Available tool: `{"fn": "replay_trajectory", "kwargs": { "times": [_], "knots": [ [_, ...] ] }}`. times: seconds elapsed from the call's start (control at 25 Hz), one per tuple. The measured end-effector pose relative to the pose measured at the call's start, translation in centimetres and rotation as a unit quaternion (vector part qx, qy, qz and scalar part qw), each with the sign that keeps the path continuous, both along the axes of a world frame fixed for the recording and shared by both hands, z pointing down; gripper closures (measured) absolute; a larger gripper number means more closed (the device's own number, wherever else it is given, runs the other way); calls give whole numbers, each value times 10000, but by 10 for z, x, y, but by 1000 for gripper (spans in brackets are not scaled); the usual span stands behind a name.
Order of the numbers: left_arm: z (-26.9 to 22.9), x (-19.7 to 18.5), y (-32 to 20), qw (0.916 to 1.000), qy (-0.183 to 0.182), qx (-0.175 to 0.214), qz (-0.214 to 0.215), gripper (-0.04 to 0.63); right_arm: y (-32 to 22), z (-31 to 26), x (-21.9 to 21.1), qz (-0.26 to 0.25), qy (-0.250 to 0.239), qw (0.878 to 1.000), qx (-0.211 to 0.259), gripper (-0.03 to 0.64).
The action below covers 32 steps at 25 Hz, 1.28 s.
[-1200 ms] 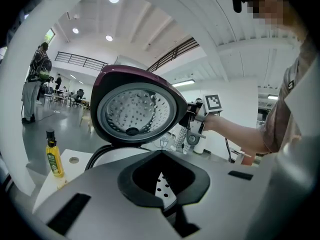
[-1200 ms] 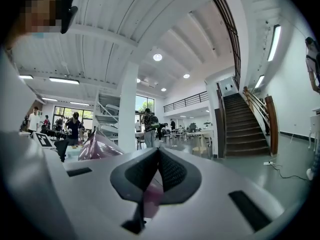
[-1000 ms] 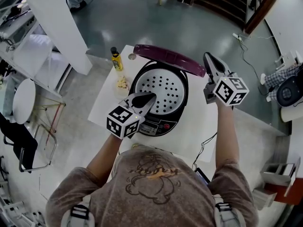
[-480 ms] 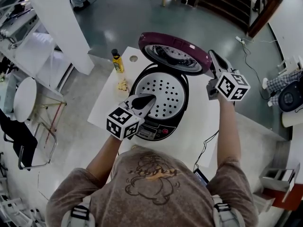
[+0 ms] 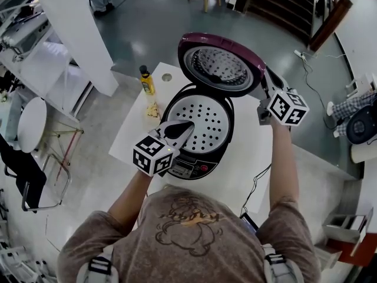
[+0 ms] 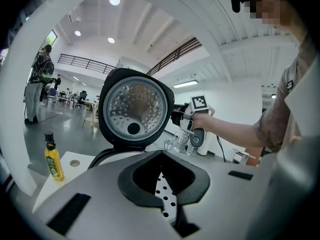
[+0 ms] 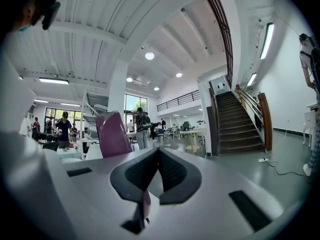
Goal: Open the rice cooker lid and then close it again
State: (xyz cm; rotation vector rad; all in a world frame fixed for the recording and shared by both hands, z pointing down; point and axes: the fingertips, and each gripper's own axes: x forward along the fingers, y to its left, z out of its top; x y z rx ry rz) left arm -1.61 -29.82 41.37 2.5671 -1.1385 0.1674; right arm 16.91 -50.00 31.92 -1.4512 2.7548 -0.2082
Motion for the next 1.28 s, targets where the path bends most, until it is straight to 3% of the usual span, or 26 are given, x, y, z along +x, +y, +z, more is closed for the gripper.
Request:
{"fn": "replay_trajectory", "kwargs": {
  "times": [0.48,0.8,1.0,1.28],
  "knots": [
    [-1,0,5,10000,30,-26,-10,575,12,-14,8,-271,63,9990,360,614],
    [-1,9,10,9998,149,-65,84,575,29,-33,31,-267,-255,9971,666,610],
    [-1,14,16,9997,174,-74,133,575,43,-43,31,-475,-415,9948,802,549],
    [-1,14,24,9996,216,-102,128,575,56,-45,13,-939,-347,9910,888,387]
  ]
}}
